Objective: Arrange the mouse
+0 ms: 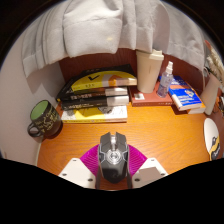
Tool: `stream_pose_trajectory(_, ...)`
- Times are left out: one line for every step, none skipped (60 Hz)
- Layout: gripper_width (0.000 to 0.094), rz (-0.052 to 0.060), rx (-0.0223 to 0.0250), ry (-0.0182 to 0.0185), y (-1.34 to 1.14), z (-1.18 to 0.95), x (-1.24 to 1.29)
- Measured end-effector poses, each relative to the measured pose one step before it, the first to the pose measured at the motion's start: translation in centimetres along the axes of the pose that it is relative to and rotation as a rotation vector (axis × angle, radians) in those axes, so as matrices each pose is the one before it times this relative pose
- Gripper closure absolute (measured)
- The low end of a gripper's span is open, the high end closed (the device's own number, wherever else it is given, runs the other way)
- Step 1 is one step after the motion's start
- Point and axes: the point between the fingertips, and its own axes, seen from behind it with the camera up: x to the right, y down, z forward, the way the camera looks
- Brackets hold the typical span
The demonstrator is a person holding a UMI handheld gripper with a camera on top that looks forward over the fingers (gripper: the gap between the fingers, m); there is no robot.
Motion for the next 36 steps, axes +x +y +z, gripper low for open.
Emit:
stream_pose_trajectory(0.0576,-0.0008,-0.00032,-0.00331,-0.240,-0.091,0.121)
stream_pose_trajectory(0.0575,-0.0013,0.00116,-0.00311,-0.323,-0.206,0.138)
stream_pose_trajectory(0.0575,-0.0018,0.00360,-0.00401,-0.417,-0.268,0.151)
stream_pose_trajectory(0.0574,-0.0042,0.00676,-0.00675,-0.473,-0.483,0.162)
stream_pose_trajectory(0.0574,-0.0044,0.01085,-0.00845,-0.625,-0.478,0.135)
stream_pose_trajectory(0.0574,-0.0044,0.01244,-0.00870,-0.712,-0.565,0.189)
stream_pose_trajectory(0.0574,-0.0044,0.01278,-0.00798,-0.750,-0.638,0.268)
stream_pose_trajectory(0.0575,-0.0062,0.01200,-0.00591,-0.858,-0.649,0.369)
stream_pose_trajectory(0.0574,-0.0099,0.01485,-0.00538,-0.852,-0.777,0.450)
stream_pose_trajectory(0.0572,-0.0125,0.01616,-0.00294,-0.867,-0.818,0.543)
stream_pose_trajectory(0.0569,-0.0133,0.01494,-0.00016,-0.875,-0.817,0.695)
stream_pose_trajectory(0.0570,-0.0119,0.01351,0.00298,-0.855,-0.836,0.803)
stream_pose_trajectory(0.0569,-0.0104,0.01262,0.00392,-0.827,-0.837,0.887)
stream_pose_trajectory(0.0569,-0.0113,0.01277,0.00452,-0.813,-0.846,0.929)
stream_pose_trajectory(0.0569,-0.0130,0.01285,0.00538,-0.800,-0.814,1.018)
stream_pose_trajectory(0.0568,-0.0105,0.01270,0.00543,-0.725,-0.815,1.093)
stream_pose_trajectory(0.0568,-0.0076,0.01290,0.00636,-0.686,-0.787,1.169)
stream_pose_trajectory(0.0567,-0.0036,0.01773,0.00835,-0.622,-0.719,1.216)
stream_pose_trajectory(0.0567,-0.0017,0.01368,0.00666,-0.626,-0.734,1.285)
stream_pose_trajectory(0.0567,0.0001,0.01379,0.00690,-0.558,-0.686,1.355)
stream_pose_trajectory(0.0567,0.0012,0.01622,0.00689,-0.452,-0.577,1.406)
stream_pose_trajectory(0.0568,0.0001,0.00558,0.00545,-0.488,-0.650,1.459)
stream_pose_trajectory(0.0569,0.0002,0.00958,0.00744,-0.344,-0.559,1.436)
stream_pose_trajectory(0.0570,-0.0010,0.00781,0.00709,-0.228,-0.501,1.445)
stream_pose_trajectory(0.0571,-0.0024,0.00476,0.00779,-0.120,-0.395,1.475)
stream_pose_trajectory(0.0572,-0.0035,0.00125,0.00845,0.021,-0.336,1.478)
stream_pose_trajectory(0.0573,-0.0041,-0.00205,0.00786,0.133,-0.282,1.484)
stream_pose_trajectory(0.0574,-0.0052,-0.00417,0.00759,0.232,-0.239,1.459)
stream_pose_trajectory(0.0575,-0.0060,-0.00377,0.00784,0.287,-0.236,1.459)
stream_pose_trajectory(0.0575,-0.0053,0.00725,0.01114,0.479,-0.120,1.414)
stream_pose_trajectory(0.0575,-0.0057,-0.00471,0.00920,0.352,-0.153,1.466)
stream_pose_trajectory(0.0576,-0.0036,-0.00482,0.01001,0.458,-0.091,1.449)
stream_pose_trajectory(0.0577,-0.0011,-0.00799,0.00861,0.465,-0.038,1.411)
stream_pose_trajectory(0.0577,0.0008,-0.00396,0.01124,0.605,0.059,1.358)
stream_pose_trajectory(0.0577,0.0035,-0.00998,0.00695,0.604,0.107,1.305)
stream_pose_trajectory(0.0578,0.0046,-0.00844,0.00707,0.710,0.192,1.217)
